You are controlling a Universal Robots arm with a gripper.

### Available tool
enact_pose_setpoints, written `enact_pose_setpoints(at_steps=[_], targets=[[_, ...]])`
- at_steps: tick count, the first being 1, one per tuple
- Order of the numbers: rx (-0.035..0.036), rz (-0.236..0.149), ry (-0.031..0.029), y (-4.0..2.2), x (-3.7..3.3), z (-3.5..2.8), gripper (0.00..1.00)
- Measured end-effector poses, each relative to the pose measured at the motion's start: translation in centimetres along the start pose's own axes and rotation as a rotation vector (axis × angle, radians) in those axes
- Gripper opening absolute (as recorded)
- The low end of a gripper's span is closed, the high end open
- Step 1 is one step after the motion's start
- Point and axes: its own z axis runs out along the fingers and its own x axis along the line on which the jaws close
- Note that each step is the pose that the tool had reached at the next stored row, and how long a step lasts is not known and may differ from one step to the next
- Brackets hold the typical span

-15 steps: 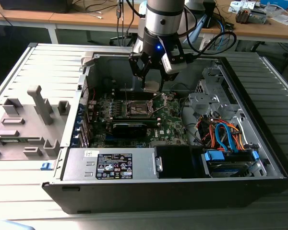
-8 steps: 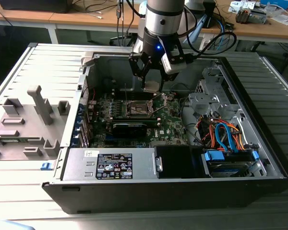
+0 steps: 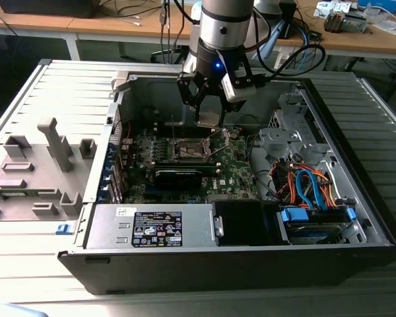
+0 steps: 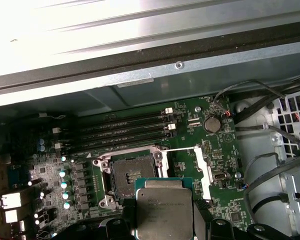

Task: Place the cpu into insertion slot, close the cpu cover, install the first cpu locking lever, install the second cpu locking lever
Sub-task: 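Place the cpu into insertion slot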

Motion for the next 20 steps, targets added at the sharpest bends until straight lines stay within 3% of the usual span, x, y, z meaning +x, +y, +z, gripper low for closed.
enact_pose_setpoints(at_steps=[20], targets=[[-0.0005,0.025,-0.0011,0.00,0.00,0.06,0.55]])
